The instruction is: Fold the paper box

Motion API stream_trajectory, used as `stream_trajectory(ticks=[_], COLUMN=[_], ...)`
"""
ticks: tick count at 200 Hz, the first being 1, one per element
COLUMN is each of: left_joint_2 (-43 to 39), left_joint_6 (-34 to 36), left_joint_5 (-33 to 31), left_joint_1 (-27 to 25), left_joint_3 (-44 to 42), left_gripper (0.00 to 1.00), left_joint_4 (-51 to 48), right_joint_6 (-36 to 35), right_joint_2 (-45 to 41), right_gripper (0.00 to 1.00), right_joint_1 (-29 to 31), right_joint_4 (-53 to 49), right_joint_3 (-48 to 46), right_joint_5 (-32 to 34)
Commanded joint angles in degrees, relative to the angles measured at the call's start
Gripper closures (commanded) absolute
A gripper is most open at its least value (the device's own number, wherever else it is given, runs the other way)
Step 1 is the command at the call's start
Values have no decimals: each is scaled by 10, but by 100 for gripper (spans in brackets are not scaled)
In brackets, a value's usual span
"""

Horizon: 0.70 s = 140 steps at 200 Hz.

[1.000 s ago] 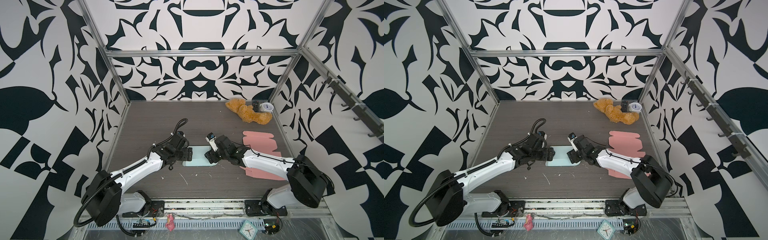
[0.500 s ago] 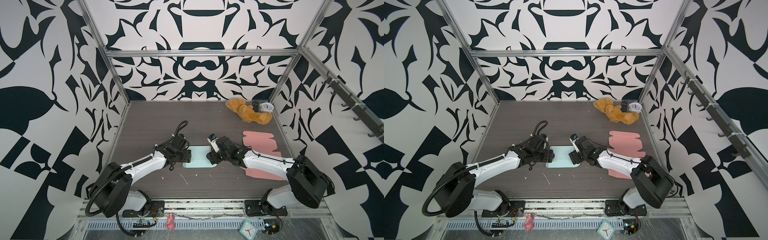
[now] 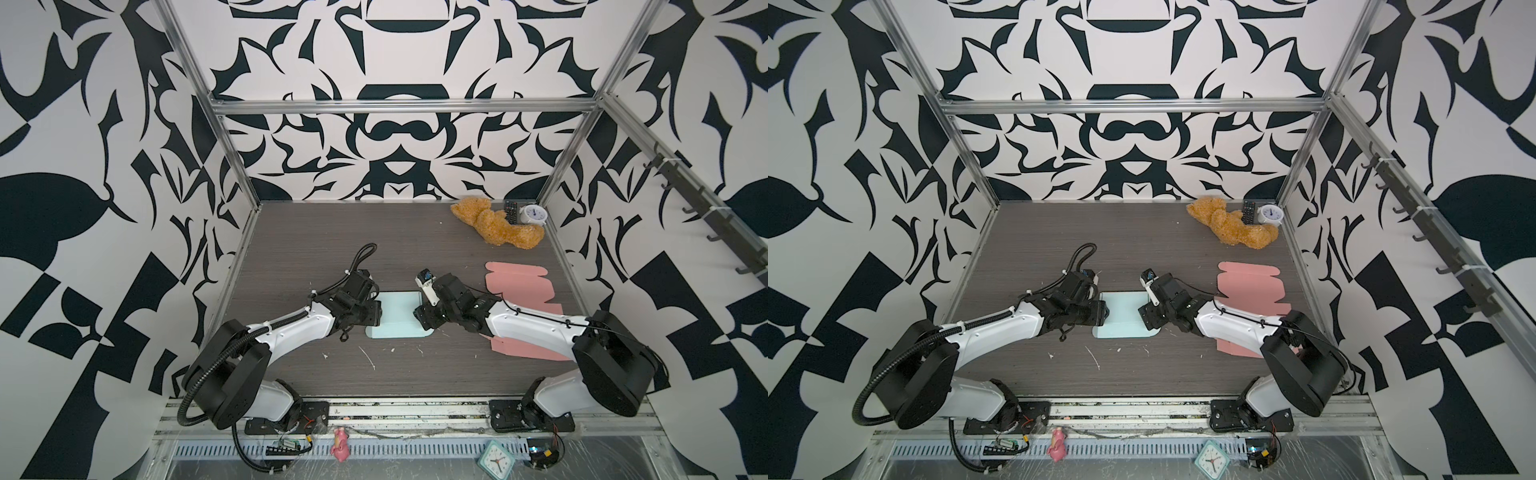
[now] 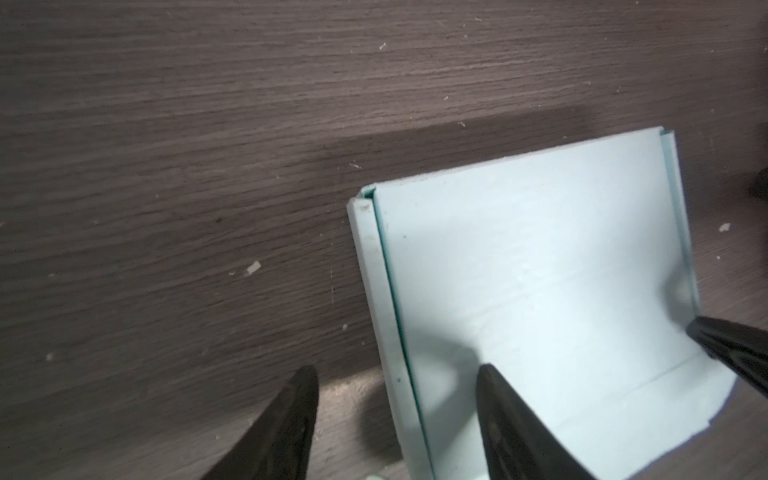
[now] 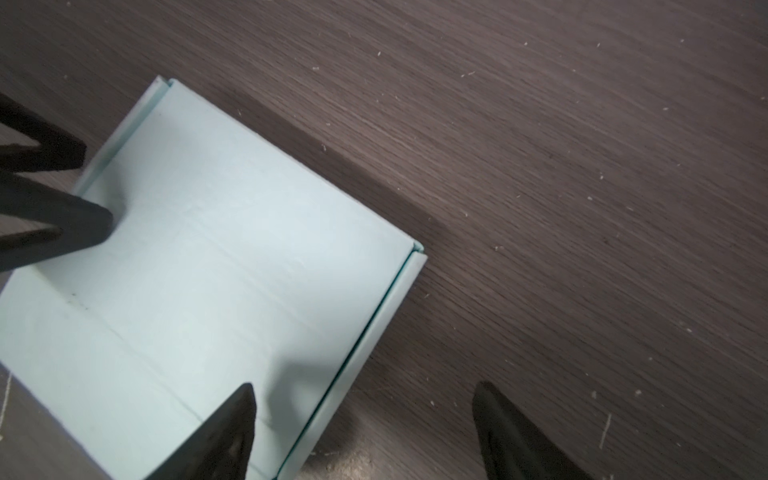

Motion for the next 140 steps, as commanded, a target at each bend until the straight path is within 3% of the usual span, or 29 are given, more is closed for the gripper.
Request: stream_trajectory(ticks=[1, 63, 140], left_joint_2=[11, 20, -1], left_joint_6=[-1, -3, -5], left_joint_5=[2, 3, 3], left_joint_1=[2, 2, 2], left_joint_3=[-13, -14, -9], left_gripper=[37, 42, 41], left_joint_4=[-2, 3, -7], right_joint_6=[6, 5, 12], right_joint_2=[-3, -1, -66], right_gripper=[16, 17, 19], right_joint_1=[-1, -1, 0], right_joint_4=[0, -4, -45], right_joint_3=[2, 3, 13], right_joint_5=[12, 16, 31])
